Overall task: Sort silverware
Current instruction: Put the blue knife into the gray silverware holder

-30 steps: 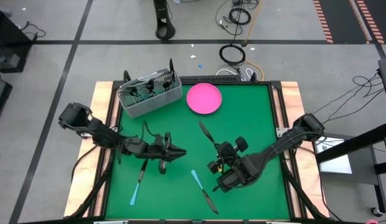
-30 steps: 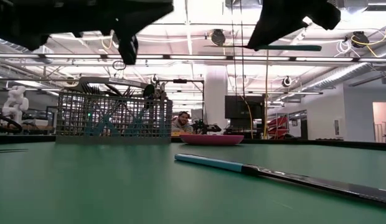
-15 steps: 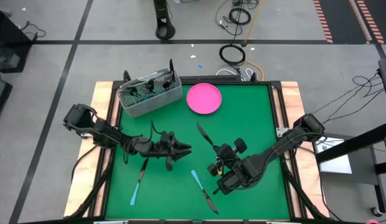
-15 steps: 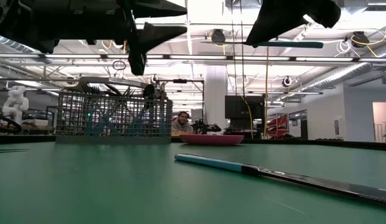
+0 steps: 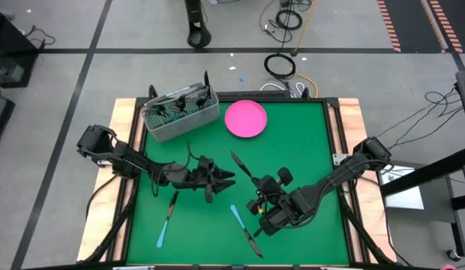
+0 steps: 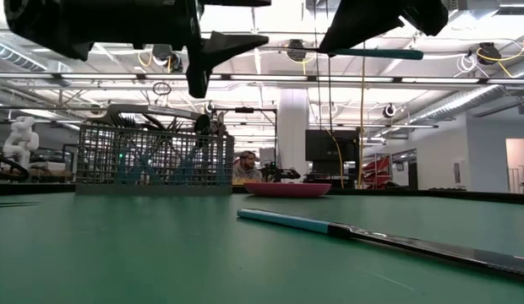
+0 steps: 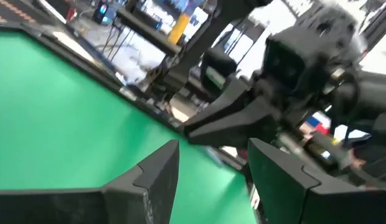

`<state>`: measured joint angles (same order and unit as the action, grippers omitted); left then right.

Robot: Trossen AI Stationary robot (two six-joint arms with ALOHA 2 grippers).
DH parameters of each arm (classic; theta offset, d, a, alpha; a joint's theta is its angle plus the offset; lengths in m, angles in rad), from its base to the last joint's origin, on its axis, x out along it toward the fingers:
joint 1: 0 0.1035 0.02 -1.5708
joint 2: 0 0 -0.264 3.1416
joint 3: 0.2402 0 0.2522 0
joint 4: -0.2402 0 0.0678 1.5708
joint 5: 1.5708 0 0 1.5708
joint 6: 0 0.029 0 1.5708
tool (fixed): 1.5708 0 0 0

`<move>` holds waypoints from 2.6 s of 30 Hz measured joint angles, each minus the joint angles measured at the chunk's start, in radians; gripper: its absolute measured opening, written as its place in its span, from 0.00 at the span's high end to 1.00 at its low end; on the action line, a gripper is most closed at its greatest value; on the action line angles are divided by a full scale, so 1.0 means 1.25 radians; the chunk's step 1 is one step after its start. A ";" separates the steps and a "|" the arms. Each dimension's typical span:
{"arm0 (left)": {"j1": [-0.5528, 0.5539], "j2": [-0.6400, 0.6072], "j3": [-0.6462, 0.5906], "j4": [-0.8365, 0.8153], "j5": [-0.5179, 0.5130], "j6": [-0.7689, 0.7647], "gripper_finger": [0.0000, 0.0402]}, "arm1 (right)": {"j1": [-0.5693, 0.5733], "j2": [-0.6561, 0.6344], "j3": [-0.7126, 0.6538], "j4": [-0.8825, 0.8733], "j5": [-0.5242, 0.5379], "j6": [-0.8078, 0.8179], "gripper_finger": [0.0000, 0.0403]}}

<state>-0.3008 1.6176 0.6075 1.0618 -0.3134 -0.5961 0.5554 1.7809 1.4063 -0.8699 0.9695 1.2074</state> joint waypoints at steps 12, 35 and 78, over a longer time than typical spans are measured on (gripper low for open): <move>0.001 0.000 0.047 -0.104 -0.005 -0.008 0.52 | 0.000 0.000 0.000 0.075 0.000 -0.076 1.00; 0.041 0.000 0.053 -0.118 -0.008 -0.127 0.52 | -0.016 0.000 0.000 0.136 0.007 -0.133 1.00; 0.063 0.000 0.092 -0.124 -0.104 -0.036 0.99 | -0.083 -0.003 0.000 0.210 0.015 -0.284 0.91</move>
<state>-0.2226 1.6180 0.7227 0.9068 -0.4440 -0.6411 0.4515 1.7776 1.4067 -0.6074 0.9883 0.8521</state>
